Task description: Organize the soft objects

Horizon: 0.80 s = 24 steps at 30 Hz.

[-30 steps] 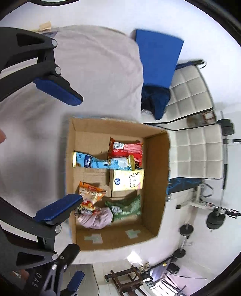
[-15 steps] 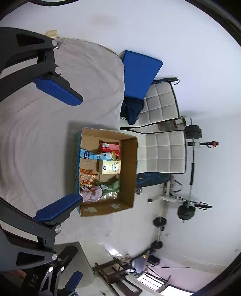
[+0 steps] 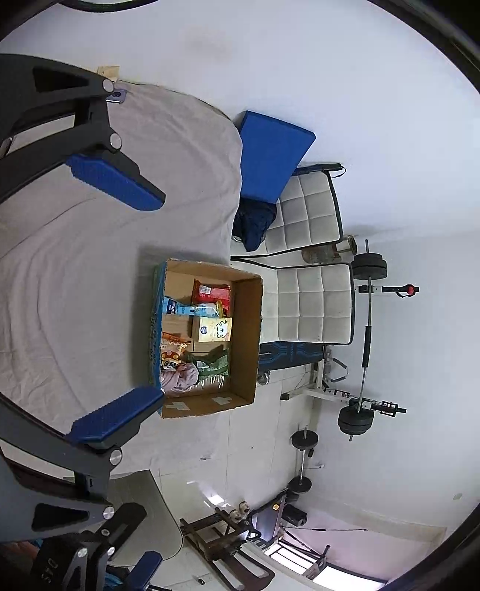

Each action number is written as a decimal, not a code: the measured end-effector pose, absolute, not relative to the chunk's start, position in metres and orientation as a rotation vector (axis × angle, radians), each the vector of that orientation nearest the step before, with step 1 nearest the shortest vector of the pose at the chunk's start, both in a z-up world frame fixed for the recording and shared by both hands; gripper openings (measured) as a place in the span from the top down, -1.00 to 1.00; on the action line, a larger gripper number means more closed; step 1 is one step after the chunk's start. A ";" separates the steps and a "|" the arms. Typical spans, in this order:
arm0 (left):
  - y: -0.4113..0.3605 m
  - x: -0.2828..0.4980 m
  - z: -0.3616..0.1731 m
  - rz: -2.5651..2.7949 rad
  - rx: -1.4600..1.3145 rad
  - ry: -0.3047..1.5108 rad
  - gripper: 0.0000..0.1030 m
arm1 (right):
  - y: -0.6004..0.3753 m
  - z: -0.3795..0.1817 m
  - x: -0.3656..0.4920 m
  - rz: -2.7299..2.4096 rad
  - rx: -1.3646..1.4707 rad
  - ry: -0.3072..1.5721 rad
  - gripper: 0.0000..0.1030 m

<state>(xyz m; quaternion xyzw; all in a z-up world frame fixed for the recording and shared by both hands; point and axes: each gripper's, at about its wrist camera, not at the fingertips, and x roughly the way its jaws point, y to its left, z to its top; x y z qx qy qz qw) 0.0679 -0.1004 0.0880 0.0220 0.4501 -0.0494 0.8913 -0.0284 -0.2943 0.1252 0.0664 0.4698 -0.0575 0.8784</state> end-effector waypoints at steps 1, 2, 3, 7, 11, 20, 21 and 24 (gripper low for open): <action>-0.100 0.066 0.088 -0.102 0.050 0.935 -0.90 | -0.295 0.125 -0.028 -0.126 0.136 0.978 -1.00; -0.101 0.068 0.087 -0.100 0.054 0.936 -0.90 | -0.296 0.125 -0.026 -0.131 0.139 0.974 -1.00; -0.100 0.065 0.088 -0.099 0.048 0.933 -0.90 | -0.297 0.124 -0.024 -0.135 0.141 0.970 -1.00; -0.101 0.072 0.087 -0.096 0.053 0.927 -0.90 | -0.300 0.125 -0.015 -0.157 0.144 0.952 -1.00; -0.105 0.081 0.085 -0.097 0.056 0.927 -0.90 | -0.304 0.125 -0.004 -0.174 0.150 0.929 -1.00; -0.111 0.104 0.067 -0.087 0.080 0.957 -0.90 | -0.309 0.108 0.025 -0.206 0.131 0.934 -1.00; -0.111 0.106 0.066 -0.085 0.083 0.964 -0.90 | -0.310 0.106 0.027 -0.211 0.126 0.936 -1.00; -0.112 0.109 0.060 -0.084 0.082 0.971 -0.90 | -0.310 0.097 0.035 -0.209 0.119 0.950 -1.00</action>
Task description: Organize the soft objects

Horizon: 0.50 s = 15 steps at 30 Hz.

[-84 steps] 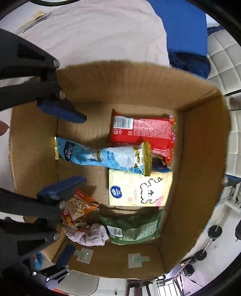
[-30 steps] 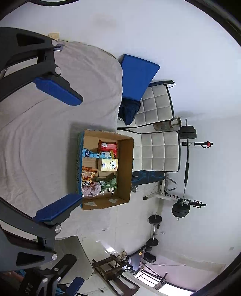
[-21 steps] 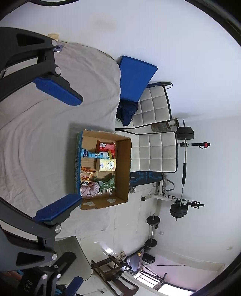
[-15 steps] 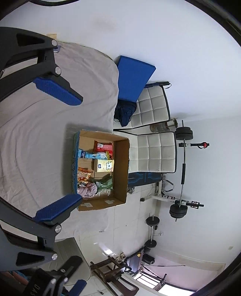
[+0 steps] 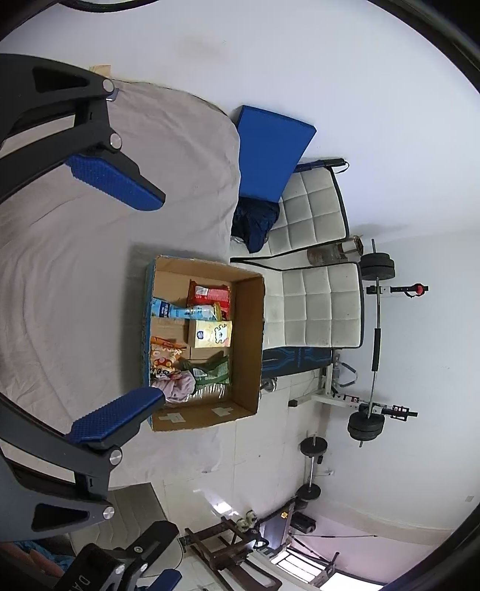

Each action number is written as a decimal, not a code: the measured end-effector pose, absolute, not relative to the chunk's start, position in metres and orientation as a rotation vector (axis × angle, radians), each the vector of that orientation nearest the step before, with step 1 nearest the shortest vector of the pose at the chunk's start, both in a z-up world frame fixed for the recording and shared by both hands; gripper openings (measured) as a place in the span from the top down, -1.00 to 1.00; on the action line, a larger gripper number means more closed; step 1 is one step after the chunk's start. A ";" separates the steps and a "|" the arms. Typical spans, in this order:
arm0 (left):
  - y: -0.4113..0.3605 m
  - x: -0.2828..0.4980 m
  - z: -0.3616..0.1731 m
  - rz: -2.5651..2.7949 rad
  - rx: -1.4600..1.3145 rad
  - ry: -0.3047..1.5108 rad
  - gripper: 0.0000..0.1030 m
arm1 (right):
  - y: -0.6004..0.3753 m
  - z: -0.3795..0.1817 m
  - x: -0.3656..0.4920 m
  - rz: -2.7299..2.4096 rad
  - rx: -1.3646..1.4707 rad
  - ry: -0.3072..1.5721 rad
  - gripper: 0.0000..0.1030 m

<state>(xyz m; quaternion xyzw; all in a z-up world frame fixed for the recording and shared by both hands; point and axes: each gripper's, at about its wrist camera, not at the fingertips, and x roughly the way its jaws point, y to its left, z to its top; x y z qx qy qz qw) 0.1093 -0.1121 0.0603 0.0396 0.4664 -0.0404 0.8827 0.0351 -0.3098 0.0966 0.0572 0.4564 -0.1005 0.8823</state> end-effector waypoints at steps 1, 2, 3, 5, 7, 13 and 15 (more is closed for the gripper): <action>-0.113 0.111 0.058 -0.085 0.087 0.974 -0.90 | -0.309 0.094 0.037 -0.210 0.116 0.953 -1.00; -0.113 0.111 0.057 -0.082 0.089 0.975 -0.90 | -0.309 0.090 0.039 -0.211 0.111 0.959 -1.00; -0.113 0.112 0.055 -0.077 0.093 0.977 -0.90 | -0.309 0.087 0.041 -0.210 0.110 0.963 -1.00; -0.112 0.114 0.051 -0.074 0.093 0.989 -0.90 | -0.308 0.082 0.044 -0.208 0.107 0.971 -1.00; -0.111 0.115 0.048 -0.074 0.092 0.996 -0.90 | -0.308 0.078 0.046 -0.207 0.102 0.979 -1.00; -0.110 0.117 0.045 -0.073 0.097 1.004 -0.90 | -0.306 0.069 0.049 -0.210 0.091 0.992 -1.00; -0.110 0.118 0.045 -0.075 0.095 1.000 -0.90 | -0.305 0.067 0.050 -0.208 0.089 0.996 -1.00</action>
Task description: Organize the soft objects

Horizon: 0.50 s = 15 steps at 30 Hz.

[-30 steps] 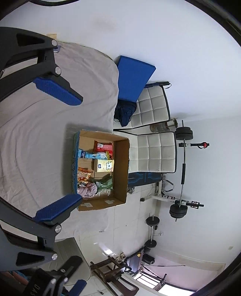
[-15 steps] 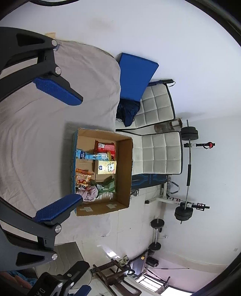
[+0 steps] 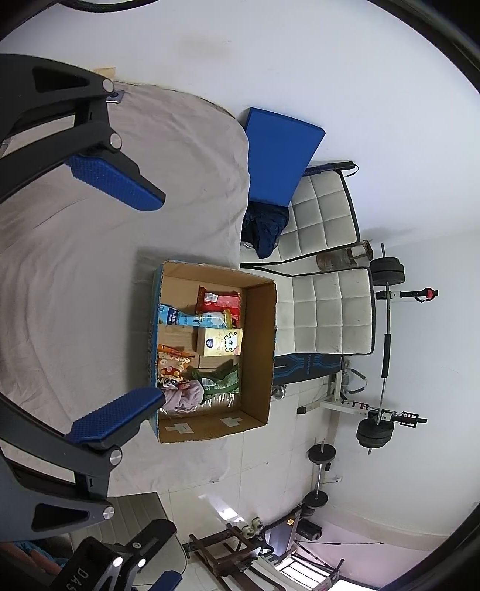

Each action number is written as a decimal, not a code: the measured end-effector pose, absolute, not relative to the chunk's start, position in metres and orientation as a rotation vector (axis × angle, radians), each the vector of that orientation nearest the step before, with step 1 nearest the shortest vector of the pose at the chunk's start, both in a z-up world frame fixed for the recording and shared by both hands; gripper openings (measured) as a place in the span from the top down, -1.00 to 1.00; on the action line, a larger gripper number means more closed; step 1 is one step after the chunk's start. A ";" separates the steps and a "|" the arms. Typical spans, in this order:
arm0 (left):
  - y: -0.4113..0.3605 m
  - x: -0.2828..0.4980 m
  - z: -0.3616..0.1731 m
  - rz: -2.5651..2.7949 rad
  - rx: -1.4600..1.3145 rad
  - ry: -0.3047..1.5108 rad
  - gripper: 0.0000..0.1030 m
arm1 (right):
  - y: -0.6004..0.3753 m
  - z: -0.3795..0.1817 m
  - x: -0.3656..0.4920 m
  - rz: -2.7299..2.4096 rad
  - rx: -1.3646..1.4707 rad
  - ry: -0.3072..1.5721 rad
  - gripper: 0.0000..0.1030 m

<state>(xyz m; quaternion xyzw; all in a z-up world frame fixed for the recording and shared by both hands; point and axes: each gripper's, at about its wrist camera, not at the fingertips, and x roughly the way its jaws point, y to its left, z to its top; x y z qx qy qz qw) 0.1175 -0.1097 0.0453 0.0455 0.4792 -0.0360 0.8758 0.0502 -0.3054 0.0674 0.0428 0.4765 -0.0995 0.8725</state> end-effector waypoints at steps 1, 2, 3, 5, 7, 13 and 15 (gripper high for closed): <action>-0.110 0.118 0.046 -0.076 0.097 0.999 -0.90 | -0.305 0.067 0.050 -0.208 0.090 0.994 -1.00; -0.110 0.118 0.046 -0.076 0.094 1.000 -0.90 | -0.305 0.068 0.050 -0.209 0.085 0.992 -1.00; -0.110 0.118 0.046 -0.077 0.093 0.999 -0.90 | -0.305 0.068 0.050 -0.209 0.083 0.991 -1.00; -0.110 0.117 0.047 -0.077 0.093 0.994 -0.90 | -0.305 0.069 0.050 -0.209 0.086 0.989 -1.00; -0.109 0.117 0.048 -0.082 0.091 0.994 -0.90 | -0.305 0.070 0.049 -0.210 0.082 0.986 -1.00; -0.109 0.117 0.048 -0.082 0.093 0.991 -0.90 | -0.304 0.072 0.047 -0.212 0.076 0.982 -1.00; -0.109 0.117 0.049 -0.085 0.090 0.991 -0.90 | -0.303 0.073 0.046 -0.212 0.076 0.983 -1.00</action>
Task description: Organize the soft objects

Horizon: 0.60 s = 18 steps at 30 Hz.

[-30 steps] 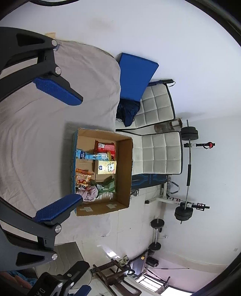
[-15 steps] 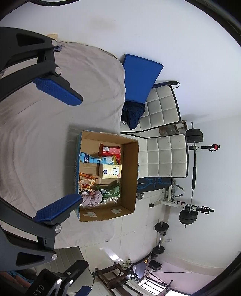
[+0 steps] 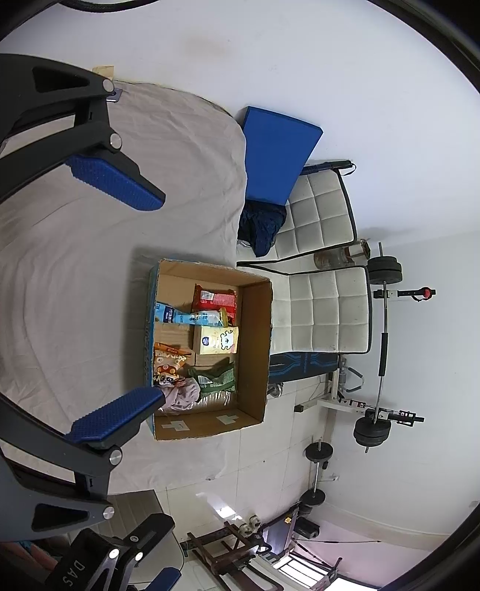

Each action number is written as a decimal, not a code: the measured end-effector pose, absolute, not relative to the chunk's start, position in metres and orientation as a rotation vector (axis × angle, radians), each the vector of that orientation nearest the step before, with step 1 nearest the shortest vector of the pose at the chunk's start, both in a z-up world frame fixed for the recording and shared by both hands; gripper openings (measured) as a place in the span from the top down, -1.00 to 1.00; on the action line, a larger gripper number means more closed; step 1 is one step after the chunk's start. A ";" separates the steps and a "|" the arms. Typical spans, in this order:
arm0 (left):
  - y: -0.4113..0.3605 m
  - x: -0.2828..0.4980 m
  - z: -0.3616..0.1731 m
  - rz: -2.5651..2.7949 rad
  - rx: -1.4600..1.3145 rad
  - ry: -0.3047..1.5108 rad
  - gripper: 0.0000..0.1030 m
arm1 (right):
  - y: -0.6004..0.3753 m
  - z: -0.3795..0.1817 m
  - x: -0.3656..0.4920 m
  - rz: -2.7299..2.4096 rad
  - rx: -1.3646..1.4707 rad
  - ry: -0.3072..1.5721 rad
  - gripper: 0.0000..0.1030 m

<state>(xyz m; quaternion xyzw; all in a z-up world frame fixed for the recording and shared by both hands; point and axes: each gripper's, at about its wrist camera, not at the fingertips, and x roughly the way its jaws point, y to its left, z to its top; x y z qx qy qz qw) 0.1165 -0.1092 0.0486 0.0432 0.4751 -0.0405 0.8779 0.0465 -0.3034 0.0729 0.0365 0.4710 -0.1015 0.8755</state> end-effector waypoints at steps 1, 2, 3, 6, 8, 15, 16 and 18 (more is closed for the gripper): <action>-0.110 0.116 0.049 -0.085 0.090 0.990 -0.90 | -0.303 0.072 0.047 -0.211 0.078 0.986 -1.00; -0.110 0.116 0.048 -0.085 0.093 0.990 -0.90 | -0.303 0.074 0.045 -0.212 0.077 0.985 -1.00; -0.109 0.116 0.048 -0.086 0.093 0.993 -0.90 | -0.303 0.074 0.045 -0.214 0.075 0.986 -1.00; -0.111 0.117 0.048 -0.088 0.098 0.996 -0.90 | -0.302 0.074 0.045 -0.215 0.074 0.985 -1.00; -0.111 0.116 0.048 -0.088 0.096 0.993 -0.90 | -0.302 0.073 0.045 -0.217 0.074 0.984 -1.00; -0.111 0.117 0.048 -0.089 0.095 0.993 -0.90 | -0.302 0.073 0.045 -0.217 0.074 0.987 -1.00; -0.112 0.117 0.047 -0.088 0.095 0.994 -0.90 | -0.302 0.074 0.045 -0.218 0.073 0.986 -1.00; -0.110 0.117 0.048 -0.087 0.096 0.994 -0.90 | -0.302 0.073 0.045 -0.217 0.071 0.988 -1.00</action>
